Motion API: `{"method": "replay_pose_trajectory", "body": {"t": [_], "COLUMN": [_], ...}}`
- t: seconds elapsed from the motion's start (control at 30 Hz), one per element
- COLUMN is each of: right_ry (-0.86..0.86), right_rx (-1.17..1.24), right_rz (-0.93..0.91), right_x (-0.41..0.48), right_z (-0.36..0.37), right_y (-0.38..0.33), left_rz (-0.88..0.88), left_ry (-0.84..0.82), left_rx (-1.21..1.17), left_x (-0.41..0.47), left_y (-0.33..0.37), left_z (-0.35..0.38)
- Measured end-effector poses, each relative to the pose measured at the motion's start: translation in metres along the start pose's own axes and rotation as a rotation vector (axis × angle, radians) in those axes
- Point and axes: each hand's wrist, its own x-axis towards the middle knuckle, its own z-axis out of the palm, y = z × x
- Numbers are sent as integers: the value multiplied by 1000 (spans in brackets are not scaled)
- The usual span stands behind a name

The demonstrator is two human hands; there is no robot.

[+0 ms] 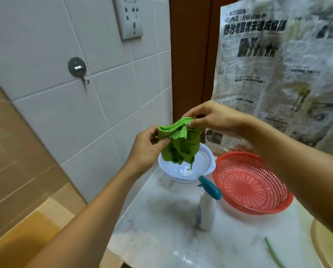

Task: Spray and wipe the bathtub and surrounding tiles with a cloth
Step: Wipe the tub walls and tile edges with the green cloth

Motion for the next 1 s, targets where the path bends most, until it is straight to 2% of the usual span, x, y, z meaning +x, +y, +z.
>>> {"method": "replay_pose_trajectory", "body": {"t": [0.13,0.33,0.43,0.53,0.63,0.83,1.0], "right_ry": [-61,-206,-325,-356,-333,-404,-446], "right_rx": [-110,-143,-35,169,160,316,327], "right_rz": [-83,-152,-168,-165,-219,-158,-155], "right_x": [-21,-29,-35,-38,-33,-30,-30], "right_z": [7,66,102,148,204,297,360], "right_y": [-17,-29,-43,-63,-84,-130,-171], "left_rz": [-62,-198,-207,-212,-239,-331,-423], "left_ry": [48,172,191,212,233,346,283], "left_rx": [20,1,38,133,226,183,225], "left_x": [-43,-113,-145,-173,-203,-286,-371], "left_y": [26,47,58,68,70,60,38], "left_z": [-23,-53,-73,-96,-123,-196,-252]}}
